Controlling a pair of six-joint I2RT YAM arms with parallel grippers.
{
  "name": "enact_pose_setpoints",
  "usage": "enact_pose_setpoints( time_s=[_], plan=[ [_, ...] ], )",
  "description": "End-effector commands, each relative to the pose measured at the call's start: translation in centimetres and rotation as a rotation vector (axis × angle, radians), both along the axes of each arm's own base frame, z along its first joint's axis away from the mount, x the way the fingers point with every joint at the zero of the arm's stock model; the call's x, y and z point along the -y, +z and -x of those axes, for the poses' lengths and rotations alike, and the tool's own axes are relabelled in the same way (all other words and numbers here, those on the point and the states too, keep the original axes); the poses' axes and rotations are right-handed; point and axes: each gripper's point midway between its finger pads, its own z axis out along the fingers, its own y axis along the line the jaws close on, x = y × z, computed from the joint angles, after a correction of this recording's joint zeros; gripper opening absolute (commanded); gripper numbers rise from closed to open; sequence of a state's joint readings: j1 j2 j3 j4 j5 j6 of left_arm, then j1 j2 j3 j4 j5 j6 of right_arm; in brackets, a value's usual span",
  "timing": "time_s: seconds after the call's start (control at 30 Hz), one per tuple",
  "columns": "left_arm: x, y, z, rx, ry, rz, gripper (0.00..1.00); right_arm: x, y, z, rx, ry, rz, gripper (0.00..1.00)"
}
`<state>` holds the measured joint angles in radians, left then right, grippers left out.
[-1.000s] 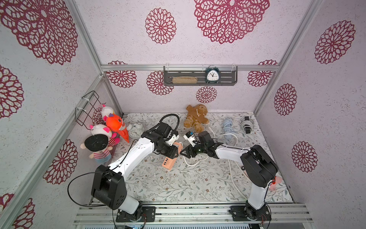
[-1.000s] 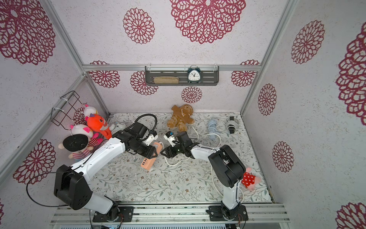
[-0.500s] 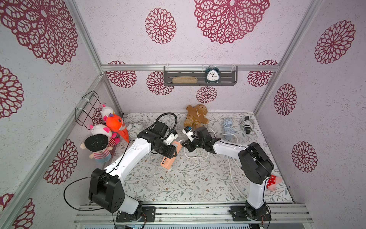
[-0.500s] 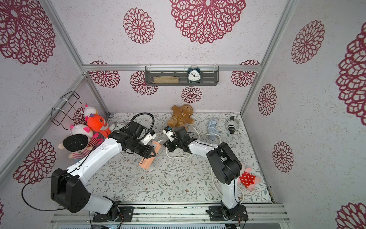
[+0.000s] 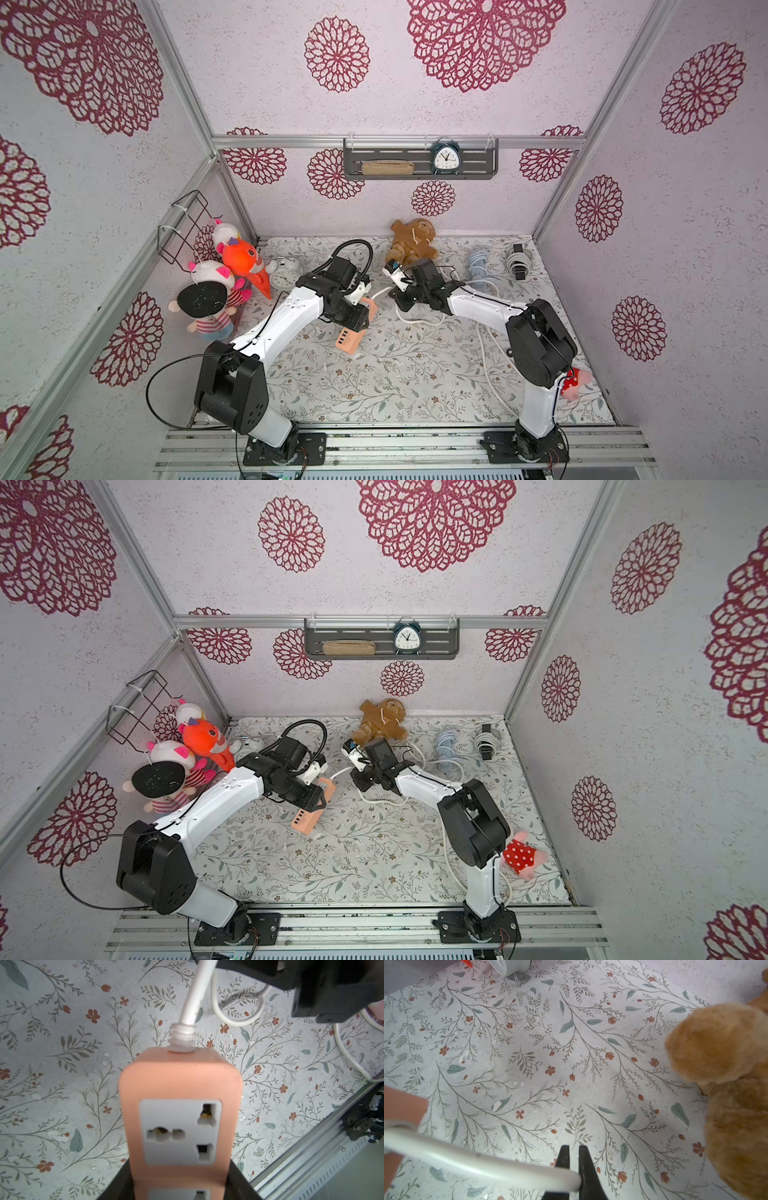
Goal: Unwrap the cord wrapped around the power strip
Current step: Unwrap the power cord from the power strip, then place the power strip at the center of the board.
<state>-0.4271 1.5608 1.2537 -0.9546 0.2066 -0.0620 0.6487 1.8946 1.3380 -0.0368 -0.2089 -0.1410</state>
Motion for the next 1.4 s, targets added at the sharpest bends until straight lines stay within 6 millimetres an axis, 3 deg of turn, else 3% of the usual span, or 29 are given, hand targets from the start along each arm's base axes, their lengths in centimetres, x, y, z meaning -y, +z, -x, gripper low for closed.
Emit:
enact_pose_setpoints(
  time_s=[0.0,0.1,0.23,0.4,0.63,0.97,1.17,1.3,1.37],
  plan=[
    [-4.0,-2.8,2.2,-0.129,0.110,-0.175,0.00,2.7,4.1,-4.2,0.107,-0.136,-0.038,0.00],
    [-5.8,-3.3,1.4,-0.122,0.213,-0.254,0.00,0.6,3.9,-2.6,0.032,-0.058,-0.110,0.06],
    [-6.7,-3.7,0.8,-0.118,0.284,-0.295,0.00,-1.8,3.4,-0.2,-0.051,0.044,-0.168,0.35],
    [-8.3,-3.2,0.4,-0.104,0.349,-0.331,0.00,-1.0,3.9,0.5,-0.068,0.030,-0.189,0.49],
    [-14.3,-3.8,1.2,-0.140,0.600,-0.362,0.00,5.7,4.2,-1.2,-0.065,-0.231,-0.111,0.52],
    [-21.5,-6.0,2.2,-0.182,0.932,-0.396,0.01,13.8,3.1,-1.1,-0.112,-0.514,-0.151,0.53],
    [-23.2,-8.7,2.8,-0.229,1.069,-0.365,0.09,18.4,1.3,-0.4,-0.181,-0.698,-0.162,0.53],
    [-22.7,-10.2,3.1,-0.267,1.074,-0.344,0.27,20.5,0.5,0.2,-0.205,-0.762,-0.135,0.53],
    [-22.7,-10.6,3.3,-0.276,1.072,-0.345,0.36,22.6,-0.2,0.5,-0.228,-0.835,-0.098,0.53]
  ],
)
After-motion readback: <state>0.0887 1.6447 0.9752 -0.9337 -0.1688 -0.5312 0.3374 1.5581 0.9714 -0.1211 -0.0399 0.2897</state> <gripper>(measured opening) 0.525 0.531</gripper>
